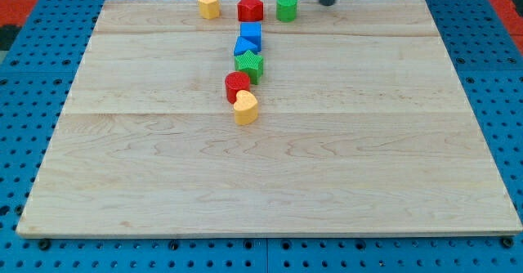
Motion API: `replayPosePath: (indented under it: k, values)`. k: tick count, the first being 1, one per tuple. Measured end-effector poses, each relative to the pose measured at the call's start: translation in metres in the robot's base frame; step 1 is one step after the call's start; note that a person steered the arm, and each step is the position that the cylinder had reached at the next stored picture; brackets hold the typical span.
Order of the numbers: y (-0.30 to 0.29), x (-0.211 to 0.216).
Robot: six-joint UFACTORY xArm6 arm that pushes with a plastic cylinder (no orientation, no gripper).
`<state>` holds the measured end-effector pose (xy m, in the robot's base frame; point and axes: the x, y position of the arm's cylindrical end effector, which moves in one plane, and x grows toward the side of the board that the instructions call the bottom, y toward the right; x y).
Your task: Drag the yellow hexagon downwards of the board
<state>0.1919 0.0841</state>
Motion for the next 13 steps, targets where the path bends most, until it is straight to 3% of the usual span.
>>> replayPosePath:
  k: [2, 5, 10, 12, 13]
  values:
    - [-0.073, 0.0]
    - [-0.128, 0.002]
    - [-0.271, 0.003]
    - [-0.284, 0.071]
    - [-0.297, 0.03]
